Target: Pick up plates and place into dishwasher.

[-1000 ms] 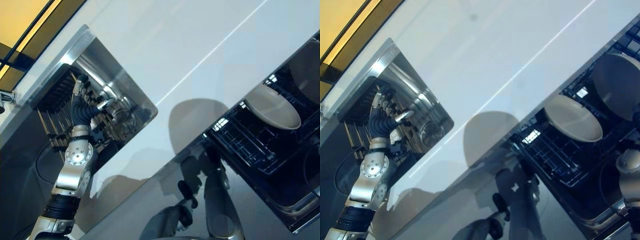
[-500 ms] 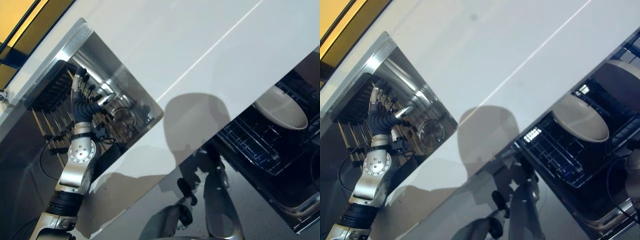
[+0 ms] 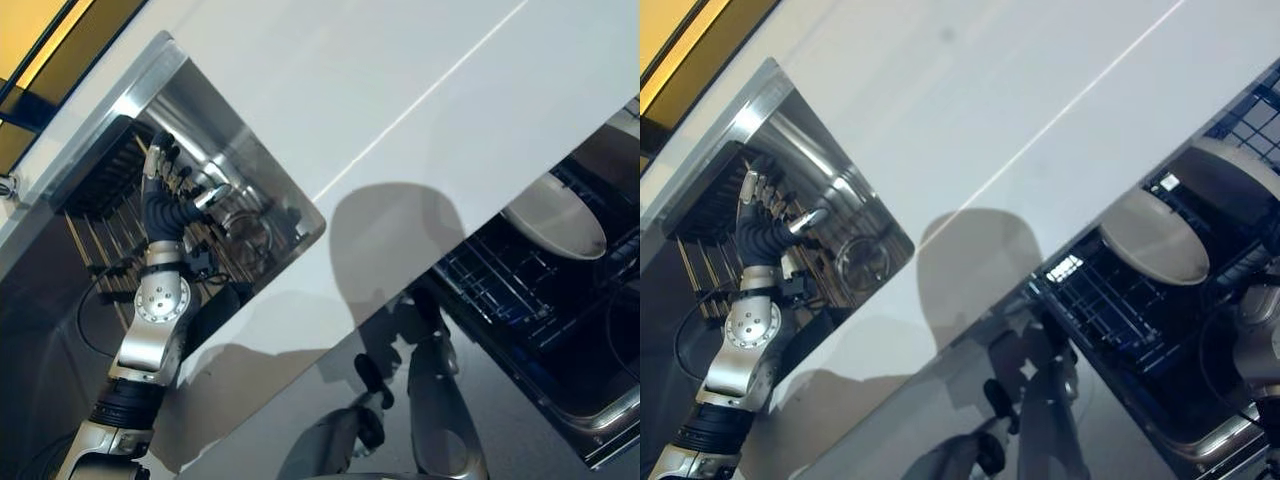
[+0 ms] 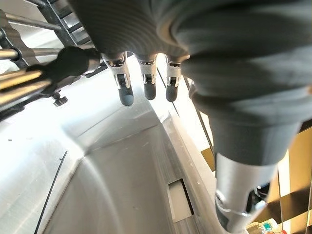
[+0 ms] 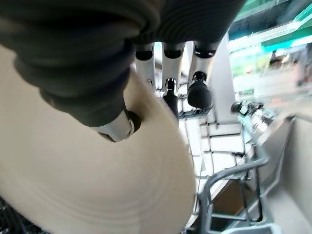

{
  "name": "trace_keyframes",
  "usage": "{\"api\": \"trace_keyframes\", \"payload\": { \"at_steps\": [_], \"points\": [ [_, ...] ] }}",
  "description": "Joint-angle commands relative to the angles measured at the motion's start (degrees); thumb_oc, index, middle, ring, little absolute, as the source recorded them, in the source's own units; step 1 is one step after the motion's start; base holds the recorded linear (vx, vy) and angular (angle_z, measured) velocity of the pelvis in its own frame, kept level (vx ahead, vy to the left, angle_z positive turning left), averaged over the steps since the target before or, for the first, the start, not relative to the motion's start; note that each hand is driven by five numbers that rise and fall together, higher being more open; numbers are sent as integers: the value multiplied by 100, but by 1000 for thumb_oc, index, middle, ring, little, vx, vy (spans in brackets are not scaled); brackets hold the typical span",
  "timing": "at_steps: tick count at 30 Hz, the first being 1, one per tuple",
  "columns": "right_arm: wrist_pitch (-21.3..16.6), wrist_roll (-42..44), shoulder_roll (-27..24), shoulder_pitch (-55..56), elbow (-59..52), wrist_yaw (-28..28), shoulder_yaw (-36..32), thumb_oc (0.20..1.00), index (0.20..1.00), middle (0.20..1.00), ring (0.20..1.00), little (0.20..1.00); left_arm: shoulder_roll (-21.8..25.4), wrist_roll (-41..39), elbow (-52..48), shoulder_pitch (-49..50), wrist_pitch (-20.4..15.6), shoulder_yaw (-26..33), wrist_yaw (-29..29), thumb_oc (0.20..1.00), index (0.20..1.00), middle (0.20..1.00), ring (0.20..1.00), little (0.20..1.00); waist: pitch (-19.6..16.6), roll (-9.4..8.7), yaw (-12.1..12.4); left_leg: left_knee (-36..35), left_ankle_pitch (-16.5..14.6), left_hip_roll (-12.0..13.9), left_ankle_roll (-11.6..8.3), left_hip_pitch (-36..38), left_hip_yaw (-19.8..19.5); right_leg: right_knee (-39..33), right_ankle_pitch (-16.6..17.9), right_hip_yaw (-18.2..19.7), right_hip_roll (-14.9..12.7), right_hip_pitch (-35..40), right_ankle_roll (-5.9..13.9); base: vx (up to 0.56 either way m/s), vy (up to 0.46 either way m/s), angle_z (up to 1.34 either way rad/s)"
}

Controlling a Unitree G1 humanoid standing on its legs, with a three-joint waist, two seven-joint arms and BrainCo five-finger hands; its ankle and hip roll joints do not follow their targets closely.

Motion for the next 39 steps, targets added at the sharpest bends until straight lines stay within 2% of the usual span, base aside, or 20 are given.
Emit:
{"api": "trace_keyframes", "payload": {
  "at_steps": [1,4,8,17,18,19,20,21,22,30,39],
  "points": [
    [207,179,299,188,363,291,370,200,200,200,200,200,-244,39,147,259,-182,-85,78,1000,1000,1000,1000,1000,287,-57,-23,892,-250,-38,-28,-828,-381,23,-780,-547,13,207,-65,0,0,0],
    [289,218,449,90,586,486,657,200,200,200,200,200,-258,61,153,195,-178,-149,93,1000,1000,1000,1000,1000,309,-34,6,889,-235,-36,-21,-837,-403,49,-789,-581,-16,203,-71,-5,-4,1],
    [357,369,569,31,831,417,871,200,200,200,200,200,-221,49,137,82,-106,-180,78,1000,1000,1000,1000,1000,324,-43,37,886,-228,-34,-11,-826,-433,67,-790,-623,-33,224,-73,-15,-19,6],
    [398,614,712,106,1040,254,896,200,200,200,200,200,-177,-45,169,-5,-49,-247,19,1000,1000,1000,1000,1000,245,-70,60,957,-279,-26,-3,-760,-448,96,-793,-601,-45,313,-45,0,-4,4],
    [397,606,731,133,1037,256,881,275,275,275,275,275,-188,-31,167,8,-54,-253,17,1000,1000,1000,1000,1000,228,-76,62,954,-285,-27,0,-739,-448,88,-794,-595,-43,339,-41,0,0,0],
    [401,605,750,158,1037,247,872,583,583,583,583,583,-196,-22,168,22,-61,-252,12,1000,1000,1000,1000,1000,214,-79,66,949,-289,-26,3,-718,-448,83,-794,-592,-44,362,-37,0,0,0],
    [402,604,774,177,1045,229,866,1000,1000,1000,1000,1000,-206,-16,172,36,-74,-249,7,1000,1000,1000,1000,1000,199,-84,70,943,-295,-24,7,-694,-448,78,-796,-591,-44,385,-34,0,0,0],
    [409,606,792,201,1045,218,858,1000,1000,1000,1000,1000,-215,-10,167,52,-72,-249,5,1000,1000,1000,1000,1000,182,-87,73,928,-298,-26,12,-667,-451,72,-798,-589,-40,408,-31,-59,-19,1],
    [397,643,813,223,1064,185,848,1000,1000,1000,1000,1000,-220,-9,178,66,-78,-239,-6,1000,1000,1000,1000,1000,168,-112,74,930,-202,-5,34,-698,-388,55,-660,-579,-25,379,-52,-59,-19,2],
    [372,651,922,506,1040,191,643,1000,1000,1000,1000,1000,-276,-49,229,232,-86,-207,-92,1000,1000,1000,1000,1000,-72,-216,80,830,-226,-8,53,-420,-415,-98,-640,-565,-17,714,-36,-7,-2,0],
    [189,694,1295,1158,1120,71,331,1000,1000,1000,1000,1000,-324,-69,320,581,-94,-23,-361,1000,1000,1000,1000,1000,-541,-474,100,665,-312,-20,94,77,-479,-422,-595,-543,-3,1342,24,32,8,3]
  ]
}}
